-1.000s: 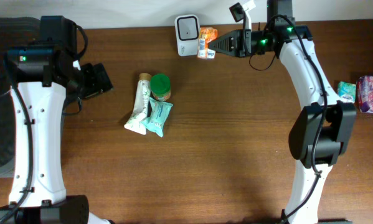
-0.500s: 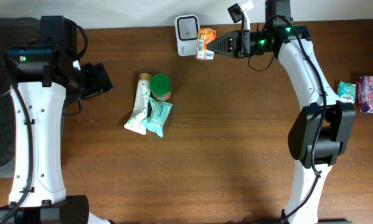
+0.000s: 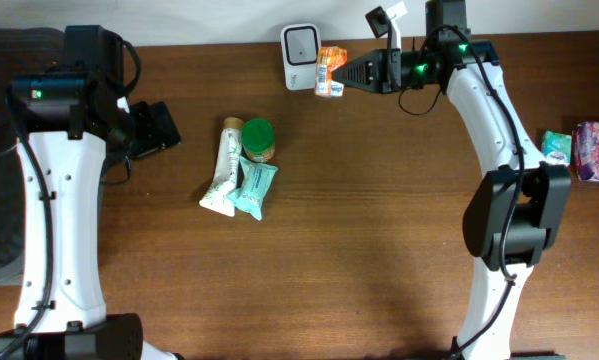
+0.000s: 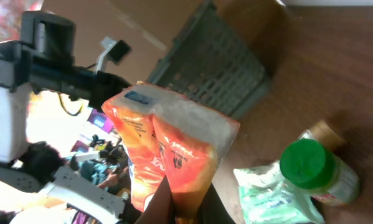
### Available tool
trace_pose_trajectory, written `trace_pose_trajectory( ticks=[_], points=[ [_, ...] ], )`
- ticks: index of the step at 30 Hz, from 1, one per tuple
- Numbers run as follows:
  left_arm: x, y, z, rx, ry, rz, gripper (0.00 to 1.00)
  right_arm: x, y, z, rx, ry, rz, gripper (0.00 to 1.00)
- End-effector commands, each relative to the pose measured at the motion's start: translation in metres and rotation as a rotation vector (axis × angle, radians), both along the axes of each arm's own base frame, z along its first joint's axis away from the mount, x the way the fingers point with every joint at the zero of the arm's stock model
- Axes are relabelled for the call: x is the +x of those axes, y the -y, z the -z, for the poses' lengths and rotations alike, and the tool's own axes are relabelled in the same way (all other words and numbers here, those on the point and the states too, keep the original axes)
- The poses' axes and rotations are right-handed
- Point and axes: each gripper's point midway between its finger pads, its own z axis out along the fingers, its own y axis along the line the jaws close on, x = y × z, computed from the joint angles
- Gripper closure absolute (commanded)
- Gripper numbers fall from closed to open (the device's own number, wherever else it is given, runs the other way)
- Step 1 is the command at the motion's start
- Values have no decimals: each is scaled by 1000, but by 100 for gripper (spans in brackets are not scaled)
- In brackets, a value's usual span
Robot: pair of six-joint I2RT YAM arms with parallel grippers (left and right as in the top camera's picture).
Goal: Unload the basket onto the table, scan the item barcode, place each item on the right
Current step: 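Lift the orange pack and hold it under the scanner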
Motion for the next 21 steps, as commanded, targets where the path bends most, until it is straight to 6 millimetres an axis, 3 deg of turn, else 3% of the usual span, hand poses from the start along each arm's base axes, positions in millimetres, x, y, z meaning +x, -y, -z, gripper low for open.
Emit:
trace_pose_trajectory(
  ticks=[1,2,3,5,7,9,10,14,17,19,21],
  points=[
    [-3,-4,-6,6,18,-14,1,25,4,43,-321,-147,237,96],
    [-3,-4,-6,6,18,-14,1,34,14,68,-466,-207,345,96],
    [-3,-4,-6,6,18,-14,1,42,39,104,-706,-283,524,96],
    [-3,-4,-6,6,18,-14,1,47,83,136,-1069,-252,757,96],
    [-3,-4,-6,6,18,-14,1,59,113,134,-1280,-126,912,96],
    [-3,-4,-6,6,18,-14,1,82,124,113,-1454,145,958,96],
    [-3,-4,-6,6,18,-14,1,91,119,104,-1474,241,955,96],
    [-3,-4,-6,6,18,-14,1,134,70,71,-1413,638,890,96],
    [-3,-4,-6,6,18,-14,1,160,31,74,-1397,909,785,96],
    [-3,-4,-6,6,18,-14,1,168,17,77,-1370,964,791,96],
    [-3,-4,-6,6,18,-14,1,174,-9,92,-1320,1059,713,96]
  ],
)
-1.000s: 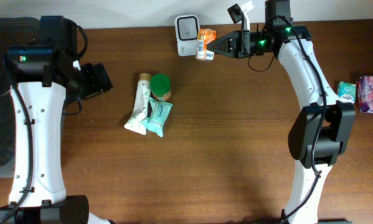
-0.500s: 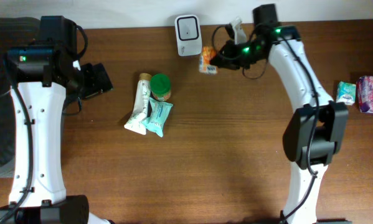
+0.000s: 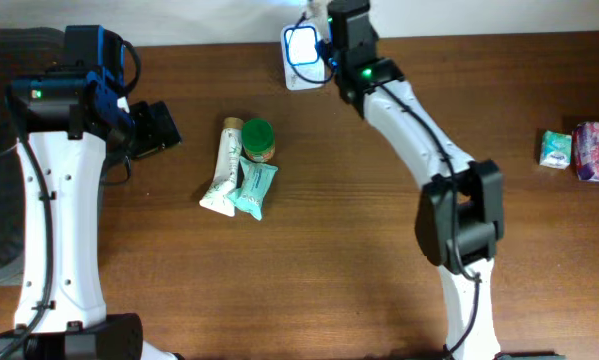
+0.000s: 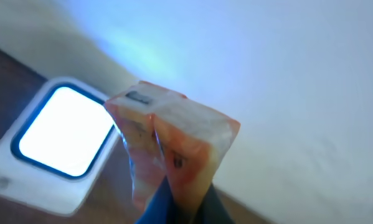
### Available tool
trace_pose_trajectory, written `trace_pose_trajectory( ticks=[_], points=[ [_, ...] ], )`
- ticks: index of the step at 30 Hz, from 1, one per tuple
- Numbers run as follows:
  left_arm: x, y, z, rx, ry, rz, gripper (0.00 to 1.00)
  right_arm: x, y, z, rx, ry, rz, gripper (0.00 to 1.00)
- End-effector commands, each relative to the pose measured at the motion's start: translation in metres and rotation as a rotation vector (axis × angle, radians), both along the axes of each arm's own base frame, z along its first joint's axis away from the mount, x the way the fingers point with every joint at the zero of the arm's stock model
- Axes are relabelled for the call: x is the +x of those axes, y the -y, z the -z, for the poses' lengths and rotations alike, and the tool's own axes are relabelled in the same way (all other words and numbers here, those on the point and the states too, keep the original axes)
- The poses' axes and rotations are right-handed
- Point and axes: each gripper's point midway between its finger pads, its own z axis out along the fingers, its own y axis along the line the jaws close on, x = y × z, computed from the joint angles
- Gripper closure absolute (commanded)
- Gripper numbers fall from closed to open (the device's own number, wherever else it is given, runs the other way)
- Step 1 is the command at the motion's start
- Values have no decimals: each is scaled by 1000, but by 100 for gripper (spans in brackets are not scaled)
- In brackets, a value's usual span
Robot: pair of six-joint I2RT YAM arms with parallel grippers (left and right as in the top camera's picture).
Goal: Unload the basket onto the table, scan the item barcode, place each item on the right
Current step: 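Lift the orange pack and hold it under the scanner, then carry the orange pack to the far right edge and release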
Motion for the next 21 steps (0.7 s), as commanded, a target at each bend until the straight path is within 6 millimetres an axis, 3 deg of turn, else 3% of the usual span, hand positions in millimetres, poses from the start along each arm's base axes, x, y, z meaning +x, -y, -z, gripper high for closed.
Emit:
trace_pose_trajectory(
  ticks=[1,6,10,13,15,18,20,21],
  points=[
    [-3,-4,-6,6,17,-14,1,7,-32,36,-128,0,-160,96],
    [-3,-4,-6,6,17,-14,1,20,-45,62,-119,42,-194,96],
    [-3,-4,-6,6,17,-14,1,20,-44,62,-118,41,-192,96],
    [-3,-4,-6,6,17,-14,1,23,-36,51,39,49,-74,96],
    [-3,-4,-6,5,17,-14,1,27,-20,30,165,76,27,96],
    [-3,-4,-6,6,17,-14,1,25,24,-7,326,74,154,96],
    [-3,-4,-6,6,17,-14,1,16,77,-16,383,13,275,96],
    [-3,-3,-6,5,17,-14,1,7,113,-12,396,-44,357,96]
  ],
)
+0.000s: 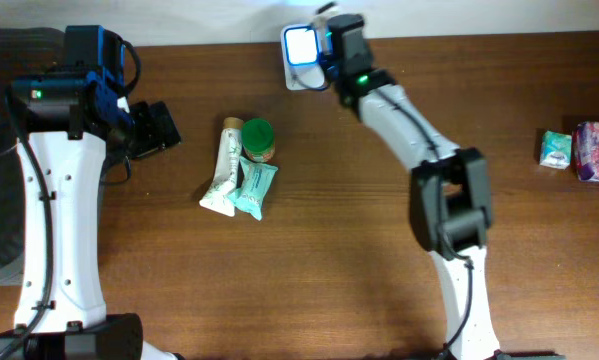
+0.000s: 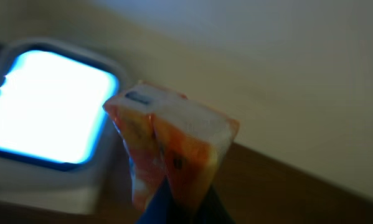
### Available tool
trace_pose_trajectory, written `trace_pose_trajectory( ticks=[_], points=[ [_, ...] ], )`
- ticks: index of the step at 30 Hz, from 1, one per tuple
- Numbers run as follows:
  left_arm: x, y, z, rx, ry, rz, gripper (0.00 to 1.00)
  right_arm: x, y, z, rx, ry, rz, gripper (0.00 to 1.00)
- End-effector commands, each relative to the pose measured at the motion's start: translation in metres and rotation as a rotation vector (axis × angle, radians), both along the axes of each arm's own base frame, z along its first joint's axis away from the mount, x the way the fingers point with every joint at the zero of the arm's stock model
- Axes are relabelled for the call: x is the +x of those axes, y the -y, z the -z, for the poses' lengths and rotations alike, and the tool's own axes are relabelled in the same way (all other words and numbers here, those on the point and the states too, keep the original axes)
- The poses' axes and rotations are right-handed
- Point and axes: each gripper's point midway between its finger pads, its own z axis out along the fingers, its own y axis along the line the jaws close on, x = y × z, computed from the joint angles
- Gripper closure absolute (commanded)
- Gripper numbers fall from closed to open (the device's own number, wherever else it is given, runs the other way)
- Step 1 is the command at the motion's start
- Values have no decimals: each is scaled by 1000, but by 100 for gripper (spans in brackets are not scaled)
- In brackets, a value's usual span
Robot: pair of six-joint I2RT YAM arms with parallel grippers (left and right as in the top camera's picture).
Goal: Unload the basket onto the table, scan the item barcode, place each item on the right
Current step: 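Carry the orange pack to the far right edge and release, then reach the right gripper to the teal wet-wipe pack and pull it out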
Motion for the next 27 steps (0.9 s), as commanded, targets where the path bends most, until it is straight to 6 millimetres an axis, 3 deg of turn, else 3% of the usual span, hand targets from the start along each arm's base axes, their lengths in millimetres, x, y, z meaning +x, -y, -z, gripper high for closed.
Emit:
trace_pose_trajectory(
  ticks=[1,3,5,9,14,15,16,17,18,22,24,27],
  points=[
    [-3,-4,-6,6,18,-14,1,-19,125,-65,155,-22,307,96],
    [-3,-4,-6,6,18,-14,1,-43,179,-37,116,-169,402,96],
    [-3,-4,-6,6,18,-14,1,-84,254,-2,59,-352,561,96],
    [-3,-4,-6,6,18,-14,1,-131,344,20,99,-477,722,96],
    [-3,-4,-6,6,18,-14,1,-164,409,27,149,-504,842,96],
    [-3,-4,-6,6,18,-14,1,-168,414,30,162,-512,850,96],
    [-3,-4,-6,6,18,-14,1,-170,415,35,179,-523,847,86],
    [-3,-4,-6,6,18,-14,1,-172,414,43,214,-545,833,62],
    [-3,-4,-6,6,18,-14,1,-173,412,53,236,-567,821,49],
    [-3,-4,-6,6,18,-14,1,-174,396,63,274,-608,781,36],
    [-3,-4,-6,6,18,-14,1,-170,379,50,340,-598,720,32],
    [-3,-4,-6,6,18,-14,1,-159,351,8,470,-523,593,18]
  ],
)
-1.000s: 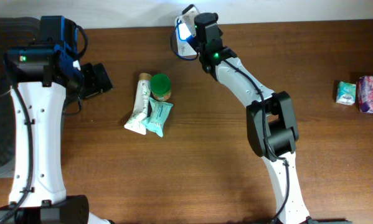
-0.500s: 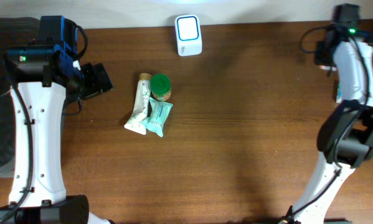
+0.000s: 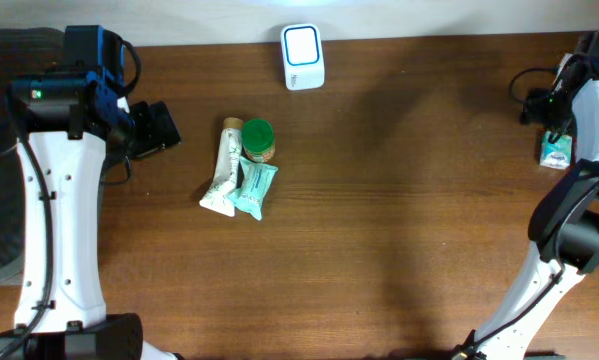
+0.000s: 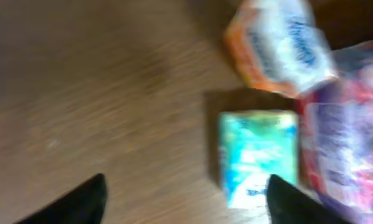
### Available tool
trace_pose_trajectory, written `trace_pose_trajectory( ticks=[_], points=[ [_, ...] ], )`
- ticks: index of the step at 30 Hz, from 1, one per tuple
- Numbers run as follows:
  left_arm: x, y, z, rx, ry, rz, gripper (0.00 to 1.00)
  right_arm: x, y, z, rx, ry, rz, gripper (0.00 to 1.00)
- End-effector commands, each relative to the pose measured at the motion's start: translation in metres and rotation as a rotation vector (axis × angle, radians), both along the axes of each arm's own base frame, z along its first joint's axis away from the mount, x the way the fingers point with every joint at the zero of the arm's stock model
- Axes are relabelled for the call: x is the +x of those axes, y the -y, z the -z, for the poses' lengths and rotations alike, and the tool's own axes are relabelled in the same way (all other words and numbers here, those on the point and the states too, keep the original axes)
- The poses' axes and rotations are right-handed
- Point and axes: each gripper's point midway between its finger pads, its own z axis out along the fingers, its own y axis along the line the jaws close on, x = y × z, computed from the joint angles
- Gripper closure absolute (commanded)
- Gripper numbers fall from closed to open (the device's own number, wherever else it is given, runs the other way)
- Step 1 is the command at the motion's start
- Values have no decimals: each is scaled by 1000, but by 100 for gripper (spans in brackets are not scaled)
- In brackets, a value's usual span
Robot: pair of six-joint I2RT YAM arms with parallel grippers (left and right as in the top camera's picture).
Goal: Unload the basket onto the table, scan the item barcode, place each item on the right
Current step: 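Reach the right gripper to the teal wet-wipe pack and pull it out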
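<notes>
The orange packet (image 4: 276,46) lies on the table, blurred, in the right wrist view. My right gripper (image 4: 186,199) hangs open above the wood, holding nothing, with one dark fingertip (image 4: 89,199) left and the other over the near corner of a teal packet (image 4: 258,155). The white scanner (image 3: 303,45) stands at the table's back edge, far from that gripper. In the overhead view the right arm (image 3: 584,110) reaches over the far right edge and hides the orange packet. My left gripper (image 3: 154,128) stays at the left; its jaws are unclear.
A pink and purple pack (image 4: 348,124) lies right of the teal packet (image 3: 553,152). Left of centre lie a white tube (image 3: 224,170), a green-lidded jar (image 3: 258,140) and a teal pouch (image 3: 253,190). A dark crate sits at the left edge.
My right gripper, then shut on the orange packet in front of the lit scanner, is now open at the table's far right. The packet lies there beside the teal and pink packs.
My right gripper held the orange packet just right of the scanner. Then it held it before the glowing scanner window, and stayed there a moment later. Now the packet lies released at the far right. The left arm has not moved.
</notes>
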Motion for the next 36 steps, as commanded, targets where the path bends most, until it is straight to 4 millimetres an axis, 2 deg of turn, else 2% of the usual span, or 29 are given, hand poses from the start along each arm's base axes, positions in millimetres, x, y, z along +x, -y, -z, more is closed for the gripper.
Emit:
trace_pose_trajectory(
  ticks=[1,3,5,6,7,8,11,13,15,16,19,20,21,23,24,26,27,29,31,36],
  points=[
    [-3,-4,-6,6,18,-14,1,16,-48,-79,164,226,-112,15],
    [-3,-4,-6,6,18,-14,1,13,-89,-128,295,339,-210,14],
    [-3,-4,-6,6,18,-14,1,1,-137,-157,480,384,-309,13],
    [-3,-4,-6,6,18,-14,1,-9,-169,-163,610,367,-356,12],
    [-3,-4,-6,6,18,-14,1,-15,-184,-160,658,331,-367,4],
    [-3,-4,-6,6,18,-14,1,-20,-198,-154,680,286,-377,0],
    [-3,-4,-6,6,18,-14,1,-26,-246,-140,717,209,-454,1],
    [-3,-4,-6,6,18,-14,1,-30,-295,-131,739,151,-550,1],
    [-3,-4,-6,6,18,-14,1,-36,-329,-128,749,117,-620,1],
    [-3,-4,-6,6,18,-14,1,-43,-362,-122,721,75,-692,1],
    [-3,-4,-6,6,18,-14,1,-57,-414,-100,601,-3,-813,1],
    [-3,-4,-6,6,18,-14,1,-67,-443,-93,609,-28,-862,1],
    [-3,-4,-6,6,18,-14,1,-72,-460,-91,617,-40,-875,1],
    [-3,-4,-6,6,18,-14,1,-77,-482,-80,590,-70,-842,1],
    [-3,-4,-6,6,18,-14,1,-79,-490,-66,512,-102,-751,1],
    [-3,-4,-6,6,18,-14,1,-86,-500,-53,455,-132,-692,1],
    [-3,-4,-6,6,18,-14,1,-91,-509,-48,448,-146,-690,1],
    [-3,-4,-6,6,18,-14,1,-105,-541,-34,442,-163,-746,1],
    [-3,-4,-6,6,18,-14,1,-111,-559,-30,432,-148,-786,1],
    [-3,-4,-6,6,18,-14,1,-113,-568,-18,68,-25,-787,1]
  ],
)
